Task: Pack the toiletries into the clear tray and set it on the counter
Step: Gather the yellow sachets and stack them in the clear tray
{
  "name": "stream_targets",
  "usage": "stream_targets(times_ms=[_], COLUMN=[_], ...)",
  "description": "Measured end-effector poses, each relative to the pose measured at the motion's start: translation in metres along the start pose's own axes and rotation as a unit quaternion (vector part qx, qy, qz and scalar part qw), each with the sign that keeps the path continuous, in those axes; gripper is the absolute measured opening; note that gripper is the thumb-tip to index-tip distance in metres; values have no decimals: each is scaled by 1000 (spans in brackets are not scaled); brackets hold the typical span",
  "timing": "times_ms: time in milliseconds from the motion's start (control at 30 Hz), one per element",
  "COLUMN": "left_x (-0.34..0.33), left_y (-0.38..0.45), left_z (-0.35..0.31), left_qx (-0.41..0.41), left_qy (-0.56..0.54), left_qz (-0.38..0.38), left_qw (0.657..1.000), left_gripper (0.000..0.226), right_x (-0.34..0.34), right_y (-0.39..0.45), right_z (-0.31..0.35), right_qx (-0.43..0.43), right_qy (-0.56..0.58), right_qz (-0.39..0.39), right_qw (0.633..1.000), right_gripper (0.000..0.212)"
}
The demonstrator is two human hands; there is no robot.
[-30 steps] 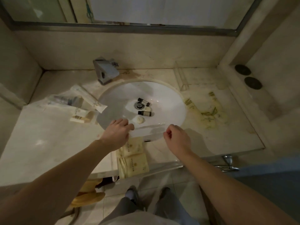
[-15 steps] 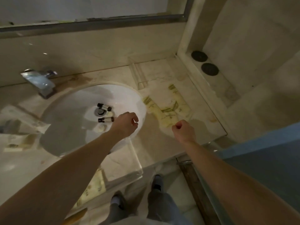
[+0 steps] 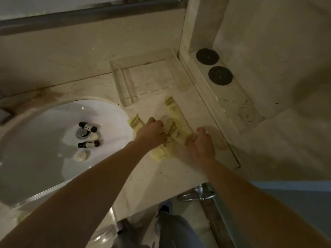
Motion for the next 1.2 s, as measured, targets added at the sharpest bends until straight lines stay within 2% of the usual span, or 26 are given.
stream_targets(times_ms=[167, 333, 467, 500, 633, 767, 900, 1033, 1200], left_x=[-9, -13, -6, -5, -3, 7, 17, 21, 32], left_y=[15, 21, 20, 20, 17, 11, -1, -18, -41], left_z=[-4, -3, -7, -6, -1, -1, 5, 19, 44], left_qx=[29, 58, 61, 67, 96, 118, 142, 149, 132], left_qy=[67, 57, 47, 37, -36, -160, -313, -406, -436], left_qz=[17, 42, 13, 7, 25, 16, 6, 21, 19], left_qw=[997, 996, 997, 997, 994, 980, 939, 901, 890], left_gripper=[58, 47, 16, 15, 21, 24, 19, 9, 15], right_x=[-2, -1, 1, 4, 12, 18, 29, 38, 27], right_y=[11, 15, 14, 14, 11, 1, -12, -27, -44], right_z=[5, 8, 5, 2, -5, -12, -16, -11, 15], right_qx=[10, 13, 0, -12, -71, -123, -137, -142, -94], right_qy=[-30, -23, 57, 93, 223, 272, 280, 288, 324], right_qz=[-14, -14, -3, 1, 19, -18, -89, -127, -64], right_qw=[999, 1000, 998, 996, 972, 954, 946, 938, 939], right_gripper=[27, 19, 12, 15, 35, 27, 23, 26, 15])
Point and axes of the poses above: each hand's wrist, its own y-axis towards the middle knuckle, its own x-axis out of the back of the hand, z = x × y, the point moved 6 cm from there along y, towards the middle knuckle, and after that the axes turned 3 degrees about -y, right-handed, at the moved point
